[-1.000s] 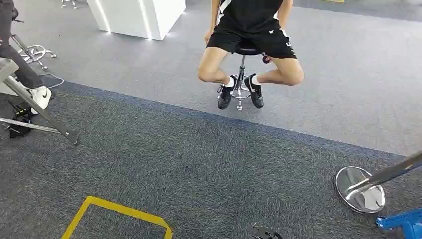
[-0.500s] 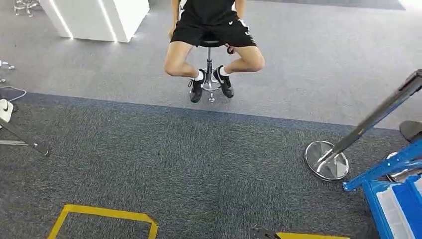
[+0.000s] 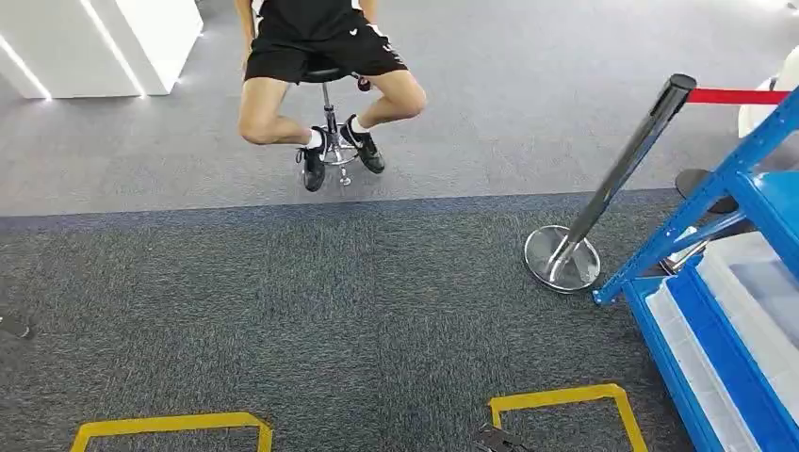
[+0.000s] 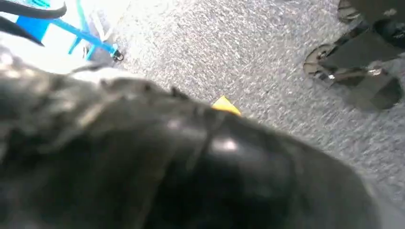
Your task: Take the parts from the cabinet and place them on the table.
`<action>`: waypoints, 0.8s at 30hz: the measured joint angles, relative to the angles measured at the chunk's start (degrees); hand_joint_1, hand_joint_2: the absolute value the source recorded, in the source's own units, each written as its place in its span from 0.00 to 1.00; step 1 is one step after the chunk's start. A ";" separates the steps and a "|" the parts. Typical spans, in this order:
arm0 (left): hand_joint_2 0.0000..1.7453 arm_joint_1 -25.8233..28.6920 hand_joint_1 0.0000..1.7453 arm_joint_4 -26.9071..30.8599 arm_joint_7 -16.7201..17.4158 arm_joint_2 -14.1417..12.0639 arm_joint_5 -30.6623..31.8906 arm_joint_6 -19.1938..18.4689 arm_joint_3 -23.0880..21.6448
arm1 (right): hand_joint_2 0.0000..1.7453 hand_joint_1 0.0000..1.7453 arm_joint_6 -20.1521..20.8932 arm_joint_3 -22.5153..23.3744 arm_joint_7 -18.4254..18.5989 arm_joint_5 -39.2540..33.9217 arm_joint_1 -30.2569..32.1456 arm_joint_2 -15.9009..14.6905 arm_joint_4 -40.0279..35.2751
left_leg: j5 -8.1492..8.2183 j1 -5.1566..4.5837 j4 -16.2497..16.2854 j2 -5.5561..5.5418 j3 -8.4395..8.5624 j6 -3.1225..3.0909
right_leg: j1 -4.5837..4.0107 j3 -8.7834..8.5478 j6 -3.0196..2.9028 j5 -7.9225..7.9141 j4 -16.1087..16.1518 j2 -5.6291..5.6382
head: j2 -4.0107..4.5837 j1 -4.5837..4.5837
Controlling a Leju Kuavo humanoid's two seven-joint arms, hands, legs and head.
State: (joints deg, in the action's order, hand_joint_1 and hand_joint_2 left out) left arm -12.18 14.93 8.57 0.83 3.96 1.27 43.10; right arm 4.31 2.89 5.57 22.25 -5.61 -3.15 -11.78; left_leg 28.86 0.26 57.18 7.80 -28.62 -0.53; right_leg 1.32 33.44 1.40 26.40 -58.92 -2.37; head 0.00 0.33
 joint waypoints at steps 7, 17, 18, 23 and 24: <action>1.00 0.54 0.00 -0.02 0.11 0.13 -0.81 -0.20 -0.39 | 0.00 0.00 0.70 0.37 0.22 -0.17 -0.29 -0.07 0.02 | 8.42 0.64 18.47 -7.45 -8.84 0.12 | -0.71 0.99 -2.12 -1.11 0.28 4.45 | 0.00 -0.02; 0.00 0.43 0.00 -0.02 0.55 -0.07 -1.97 -0.24 -1.38 | 0.00 0.00 1.03 0.68 0.61 -0.52 0.12 -0.04 0.07 | -1.44 0.32 -0.19 -9.11 -1.09 -2.40 | -0.75 2.52 -0.19 -1.19 -1.14 6.31 | 0.00 0.00; 0.00 0.52 0.00 -0.02 0.52 -0.07 -2.03 -0.26 -1.40 | 0.00 0.00 1.00 0.68 0.68 -0.52 0.04 -0.04 0.04 | -1.70 0.24 -0.43 -8.55 -1.11 -2.86 | -0.82 3.77 0.07 0.97 -3.75 4.04 | 0.00 0.15; 0.00 0.75 0.00 -0.02 0.55 -0.13 -2.36 -0.17 -1.57 | 0.00 0.00 1.00 0.76 0.68 -0.52 0.05 -0.07 0.07 | -1.60 0.00 -0.27 -4.88 -1.61 -2.78 | 0.08 8.81 1.40 4.81 -15.29 2.62 | 0.00 0.17; 0.00 0.74 0.00 -0.02 0.55 -0.11 -2.40 -0.17 -1.66 | 0.00 0.00 1.00 0.79 0.68 -0.52 0.10 -0.11 0.07 | -1.48 0.06 -0.18 -4.41 -1.57 -2.61 | 0.20 7.15 1.50 3.09 -12.34 2.37 | 0.00 0.13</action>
State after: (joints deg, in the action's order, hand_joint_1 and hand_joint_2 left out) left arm -11.44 14.91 9.11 0.72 1.55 1.09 41.44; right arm 5.31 3.67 6.25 21.73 -5.51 -3.26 -11.72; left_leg 27.38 0.32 56.99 3.40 -30.18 -3.14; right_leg 1.52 40.59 2.90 29.49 -71.26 0.00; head 0.00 0.46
